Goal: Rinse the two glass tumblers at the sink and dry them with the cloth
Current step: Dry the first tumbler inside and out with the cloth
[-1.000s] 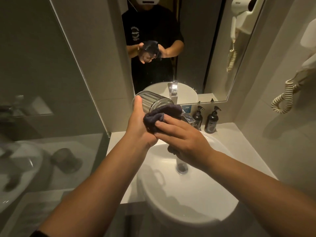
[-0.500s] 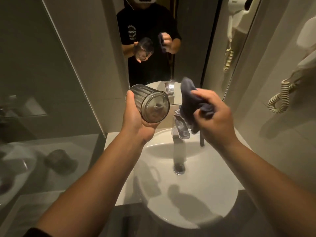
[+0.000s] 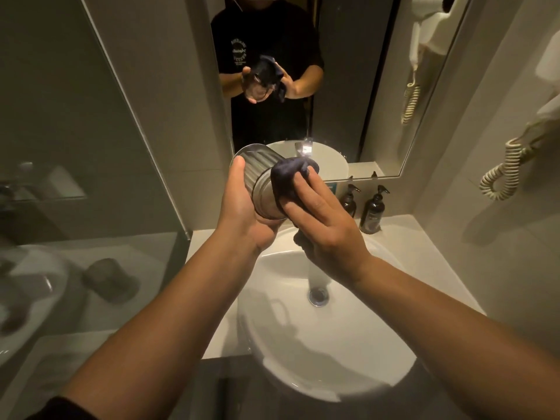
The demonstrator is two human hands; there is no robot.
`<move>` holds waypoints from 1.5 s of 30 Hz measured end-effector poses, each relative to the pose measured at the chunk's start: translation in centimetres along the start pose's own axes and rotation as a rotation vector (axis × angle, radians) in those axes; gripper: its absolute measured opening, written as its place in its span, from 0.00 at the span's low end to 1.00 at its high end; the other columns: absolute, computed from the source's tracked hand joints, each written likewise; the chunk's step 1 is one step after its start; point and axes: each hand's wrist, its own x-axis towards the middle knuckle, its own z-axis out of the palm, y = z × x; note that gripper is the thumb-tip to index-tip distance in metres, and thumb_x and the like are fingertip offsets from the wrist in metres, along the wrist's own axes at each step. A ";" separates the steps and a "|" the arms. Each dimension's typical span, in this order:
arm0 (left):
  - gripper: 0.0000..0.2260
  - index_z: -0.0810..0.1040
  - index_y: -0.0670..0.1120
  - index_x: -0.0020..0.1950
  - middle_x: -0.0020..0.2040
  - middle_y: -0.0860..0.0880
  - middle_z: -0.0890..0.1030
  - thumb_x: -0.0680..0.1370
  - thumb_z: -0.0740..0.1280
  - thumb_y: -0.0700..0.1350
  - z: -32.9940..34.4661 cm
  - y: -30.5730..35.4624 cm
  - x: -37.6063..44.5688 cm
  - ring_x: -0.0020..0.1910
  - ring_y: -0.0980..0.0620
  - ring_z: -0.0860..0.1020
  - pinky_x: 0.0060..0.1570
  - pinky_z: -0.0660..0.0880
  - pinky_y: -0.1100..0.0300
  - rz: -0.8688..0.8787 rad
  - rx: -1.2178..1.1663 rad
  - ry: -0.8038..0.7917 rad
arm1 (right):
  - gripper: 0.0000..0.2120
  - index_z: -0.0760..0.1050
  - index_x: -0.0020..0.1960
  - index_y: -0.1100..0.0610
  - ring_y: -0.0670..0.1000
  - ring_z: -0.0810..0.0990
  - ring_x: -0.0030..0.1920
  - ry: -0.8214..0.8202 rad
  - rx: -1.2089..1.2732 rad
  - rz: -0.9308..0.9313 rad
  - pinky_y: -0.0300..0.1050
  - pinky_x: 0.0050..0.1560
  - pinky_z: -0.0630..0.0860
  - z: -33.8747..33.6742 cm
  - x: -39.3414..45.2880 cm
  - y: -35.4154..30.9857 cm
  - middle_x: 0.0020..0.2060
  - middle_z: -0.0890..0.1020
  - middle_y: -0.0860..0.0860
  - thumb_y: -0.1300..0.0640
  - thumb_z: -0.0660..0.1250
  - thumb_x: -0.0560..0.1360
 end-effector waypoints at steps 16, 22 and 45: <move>0.33 0.71 0.48 0.71 0.65 0.43 0.81 0.72 0.69 0.65 -6.4 -1.4 2.2 0.60 0.45 0.83 0.58 0.81 0.46 0.330 0.334 0.201 | 0.16 0.78 0.62 0.46 0.49 0.80 0.41 -1.130 0.361 0.667 0.39 0.40 0.75 -0.2 -6.6 -0.2 0.48 0.85 0.51 0.55 0.63 0.76; 0.37 0.65 0.49 0.73 0.65 0.45 0.78 0.68 0.70 0.62 -12.3 -6.2 0.1 0.59 0.43 0.82 0.60 0.79 0.39 0.324 0.674 0.173 | 0.14 0.78 0.58 0.46 0.52 0.79 0.49 -1.143 0.188 0.632 0.43 0.43 0.72 -0.9 -11.3 -1.5 0.54 0.81 0.48 0.57 0.65 0.74; 0.50 0.47 0.54 0.81 0.72 0.56 0.66 0.65 0.69 0.64 -14.7 -14.7 -9.0 0.66 0.62 0.72 0.60 0.70 0.71 0.352 1.034 0.134 | 0.33 0.66 0.72 0.49 0.50 0.63 0.72 -1.086 0.456 0.810 0.49 0.70 0.60 -4.9 -19.5 -5.3 0.73 0.66 0.49 0.35 0.63 0.73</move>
